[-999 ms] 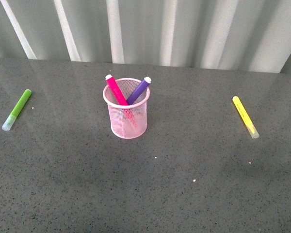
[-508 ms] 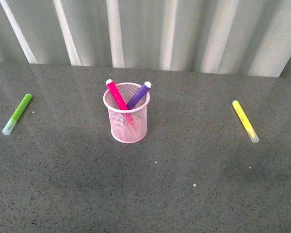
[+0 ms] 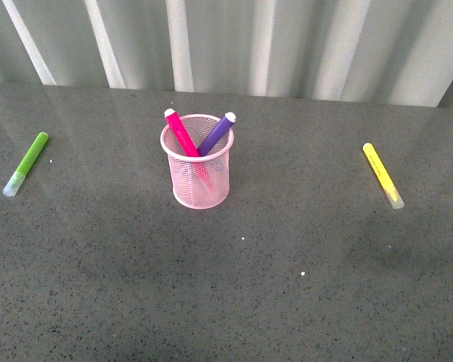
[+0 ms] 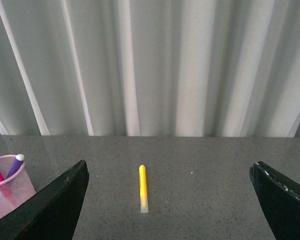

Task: Insert purple and pink pens into pink cup

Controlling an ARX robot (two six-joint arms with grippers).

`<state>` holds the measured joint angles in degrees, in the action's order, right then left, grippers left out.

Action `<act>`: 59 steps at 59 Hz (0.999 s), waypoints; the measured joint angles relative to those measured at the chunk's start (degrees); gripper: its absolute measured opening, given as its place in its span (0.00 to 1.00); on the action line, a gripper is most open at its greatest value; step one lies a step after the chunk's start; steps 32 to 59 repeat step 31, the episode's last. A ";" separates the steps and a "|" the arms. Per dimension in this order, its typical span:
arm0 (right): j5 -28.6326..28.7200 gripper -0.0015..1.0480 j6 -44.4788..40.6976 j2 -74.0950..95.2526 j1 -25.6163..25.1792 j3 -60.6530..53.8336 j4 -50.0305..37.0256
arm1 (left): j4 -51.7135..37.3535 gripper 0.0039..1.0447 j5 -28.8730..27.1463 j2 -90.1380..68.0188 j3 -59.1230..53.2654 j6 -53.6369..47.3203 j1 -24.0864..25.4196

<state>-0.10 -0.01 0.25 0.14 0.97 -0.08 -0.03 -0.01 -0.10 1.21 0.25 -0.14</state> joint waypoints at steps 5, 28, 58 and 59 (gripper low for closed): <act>-0.02 0.93 -0.02 0.00 0.00 0.00 0.00 | 0.00 0.94 -0.02 0.00 0.00 0.00 0.00; 0.00 0.93 0.00 0.00 0.00 0.00 0.00 | 0.00 0.94 0.00 0.00 0.00 0.00 0.00; 0.00 0.93 0.00 0.00 0.00 0.00 0.00 | 0.00 0.94 0.00 0.00 0.00 0.00 0.00; 0.00 0.93 0.00 0.00 0.00 0.00 0.00 | 0.00 0.94 0.00 0.00 0.00 0.00 0.00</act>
